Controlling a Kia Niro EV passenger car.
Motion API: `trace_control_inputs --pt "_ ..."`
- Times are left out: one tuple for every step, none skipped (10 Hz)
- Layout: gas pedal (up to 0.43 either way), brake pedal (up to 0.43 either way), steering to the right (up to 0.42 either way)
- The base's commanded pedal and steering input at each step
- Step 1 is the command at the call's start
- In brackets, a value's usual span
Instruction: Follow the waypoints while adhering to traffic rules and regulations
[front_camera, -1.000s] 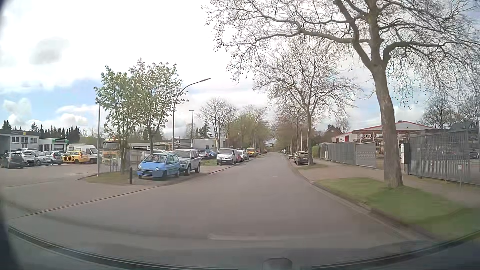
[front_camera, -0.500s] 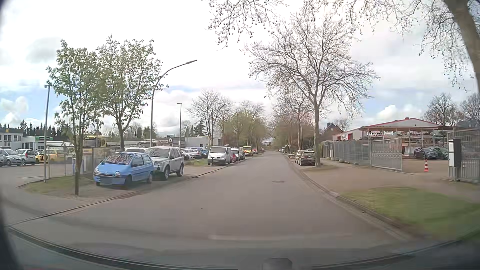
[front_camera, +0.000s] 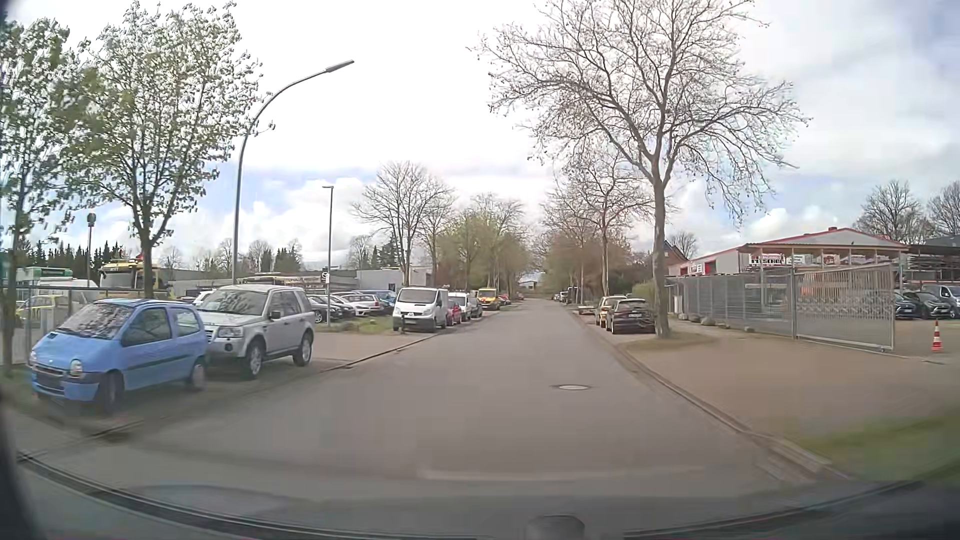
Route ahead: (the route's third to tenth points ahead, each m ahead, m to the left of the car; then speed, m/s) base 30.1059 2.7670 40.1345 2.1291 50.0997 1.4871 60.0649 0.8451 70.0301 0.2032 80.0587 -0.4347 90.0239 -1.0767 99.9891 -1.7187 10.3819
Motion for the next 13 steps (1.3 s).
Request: trace_control_inputs --pt "0.24 0.0 0.009" --pt "0.24 0.0 0.01" --pt "0.228 0.0 0.012" --pt "0.228 0.0 0.016" --pt "0.22 0.0 0.017" --pt "0.22 0.006 0.017" --pt "0.22 0.0 0.017" --pt "0.209 0.0 0.017" --pt "0.197 0.0 0.016" --pt "0.197 0.0 0.017" --pt "0.197 0.0 0.017" --pt "0.197 0.0 0.014" --pt "0.197 0.0 0.012"
